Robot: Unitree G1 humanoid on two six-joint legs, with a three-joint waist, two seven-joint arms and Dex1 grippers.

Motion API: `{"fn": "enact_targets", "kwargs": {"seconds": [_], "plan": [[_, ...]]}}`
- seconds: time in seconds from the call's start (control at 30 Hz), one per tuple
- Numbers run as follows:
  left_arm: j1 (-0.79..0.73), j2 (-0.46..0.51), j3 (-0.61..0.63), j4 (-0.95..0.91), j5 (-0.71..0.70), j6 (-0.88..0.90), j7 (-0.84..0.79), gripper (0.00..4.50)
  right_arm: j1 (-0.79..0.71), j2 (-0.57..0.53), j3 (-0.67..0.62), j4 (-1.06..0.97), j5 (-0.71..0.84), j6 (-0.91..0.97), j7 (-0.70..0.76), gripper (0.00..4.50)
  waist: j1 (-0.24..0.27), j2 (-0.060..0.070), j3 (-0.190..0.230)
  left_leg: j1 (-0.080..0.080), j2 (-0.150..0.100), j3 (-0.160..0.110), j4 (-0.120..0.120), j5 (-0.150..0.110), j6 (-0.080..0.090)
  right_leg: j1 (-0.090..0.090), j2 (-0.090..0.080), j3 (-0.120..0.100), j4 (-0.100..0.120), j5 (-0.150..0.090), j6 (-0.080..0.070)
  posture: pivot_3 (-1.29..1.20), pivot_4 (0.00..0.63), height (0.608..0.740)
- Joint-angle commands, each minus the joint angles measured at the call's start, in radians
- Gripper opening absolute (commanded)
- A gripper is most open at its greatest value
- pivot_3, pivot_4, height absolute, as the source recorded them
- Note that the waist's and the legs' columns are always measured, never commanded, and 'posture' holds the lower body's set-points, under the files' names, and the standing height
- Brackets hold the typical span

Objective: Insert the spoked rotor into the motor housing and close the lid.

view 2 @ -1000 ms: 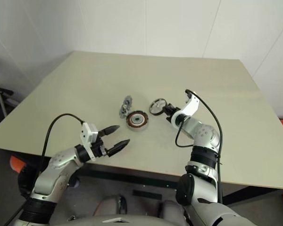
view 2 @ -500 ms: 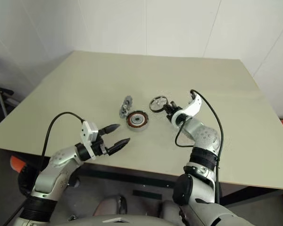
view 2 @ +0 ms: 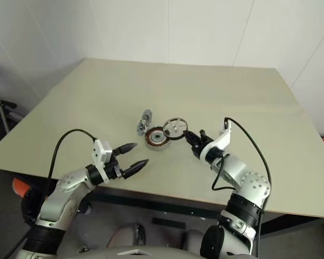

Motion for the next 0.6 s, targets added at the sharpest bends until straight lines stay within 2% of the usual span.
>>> {"fn": "enact_targets", "kwargs": {"seconds": [0.03, 0.17, 0.6], "plan": [[-0.003, 0.004, 0.013, -0.026, -0.013, -0.018, -0.007, 4.5, 0.0, 0.006, 0.066, -0.058, 0.138, -0.017, -0.02, 0.26, 0.001, 0.0, 0.0, 0.0, 0.0, 0.0, 0.0, 0.0, 0.0, 0.0, 0.0, 0.0, 0.0, 0.0, 0.0, 0.0, 0.0, 0.74], [-0.005, 0.005, 0.013, -0.03, -0.012, -0.014, -0.004, 4.5, 0.009, 0.002, 0.135, -0.04, 0.188, -0.062, -0.06, 0.26, 0.001, 0.0, 0.0, 0.0, -0.001, 0.0, 0.0, 0.0, 0.0, 0.0, 0.0, 0.0, -0.001, 0.0, 0.0, 0.0, 0.0, 0.74], [-0.006, 0.004, 0.018, -0.041, -0.012, -0.008, 0.014, 4.5, 0.002, -0.029, 0.253, 0.106, 0.077, -0.209, -0.008, 0.26, 0.003, 0.0, 0.0, -0.006, -0.001, 0.0, 0.0, 0.001, -0.002, -0.005, 0.0, 0.0, -0.001, 0.0, 0.0, 0.0, 0.0, 0.74]]}}
